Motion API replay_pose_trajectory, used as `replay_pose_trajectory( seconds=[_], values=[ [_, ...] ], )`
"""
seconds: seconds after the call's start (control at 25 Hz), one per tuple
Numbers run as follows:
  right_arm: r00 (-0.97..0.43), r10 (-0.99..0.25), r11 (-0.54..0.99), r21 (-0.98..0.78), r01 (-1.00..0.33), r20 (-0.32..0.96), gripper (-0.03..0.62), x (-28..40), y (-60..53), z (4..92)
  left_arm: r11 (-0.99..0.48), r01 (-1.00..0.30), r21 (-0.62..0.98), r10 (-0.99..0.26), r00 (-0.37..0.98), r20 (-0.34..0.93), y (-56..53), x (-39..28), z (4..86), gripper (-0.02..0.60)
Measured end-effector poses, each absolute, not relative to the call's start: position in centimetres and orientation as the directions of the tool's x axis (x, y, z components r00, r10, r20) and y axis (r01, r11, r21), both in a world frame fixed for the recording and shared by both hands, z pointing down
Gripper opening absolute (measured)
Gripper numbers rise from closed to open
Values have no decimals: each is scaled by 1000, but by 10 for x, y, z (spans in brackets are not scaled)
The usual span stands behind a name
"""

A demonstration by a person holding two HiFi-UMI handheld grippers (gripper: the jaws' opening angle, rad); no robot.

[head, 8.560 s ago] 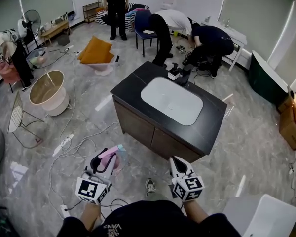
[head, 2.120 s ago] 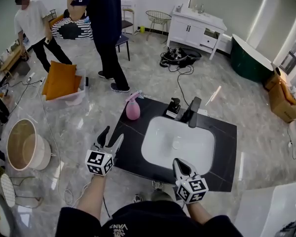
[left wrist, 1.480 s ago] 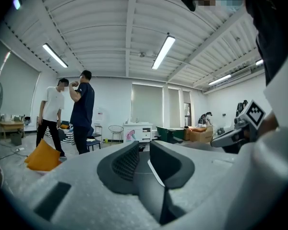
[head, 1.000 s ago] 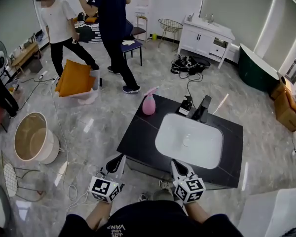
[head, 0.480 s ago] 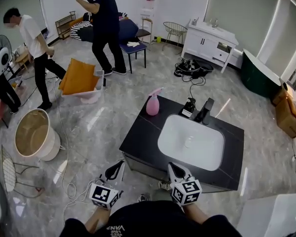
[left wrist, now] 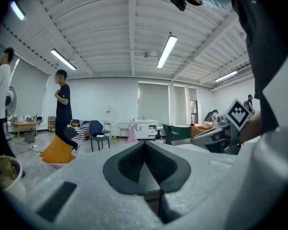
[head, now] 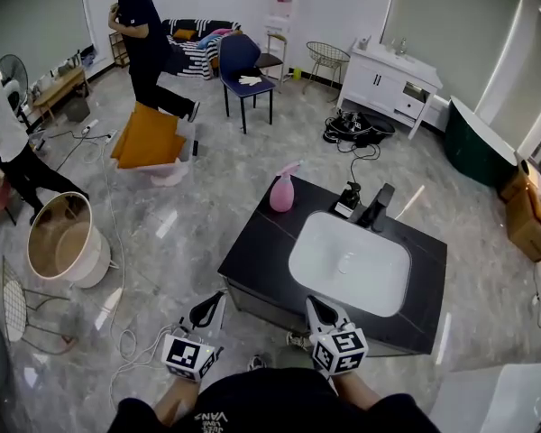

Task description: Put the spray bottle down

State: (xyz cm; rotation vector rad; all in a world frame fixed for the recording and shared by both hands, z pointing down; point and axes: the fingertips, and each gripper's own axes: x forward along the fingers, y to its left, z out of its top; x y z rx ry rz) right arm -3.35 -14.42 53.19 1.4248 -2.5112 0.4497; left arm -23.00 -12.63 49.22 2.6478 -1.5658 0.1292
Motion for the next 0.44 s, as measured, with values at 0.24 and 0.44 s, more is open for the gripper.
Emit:
replay_pose_trajectory(
  seconds=[0.24, 0.44],
  values=[
    [-514, -790, 491, -156, -857, 334, -3, -33, -149, 533, -479, -878, 14, -872, 477, 106, -128, -228, 494, 11],
    [-520, -788, 495, -161, -854, 330, -3, -31, -153, 533, -478, -878, 10, -873, 477, 106, -132, -224, 493, 11]
  ],
)
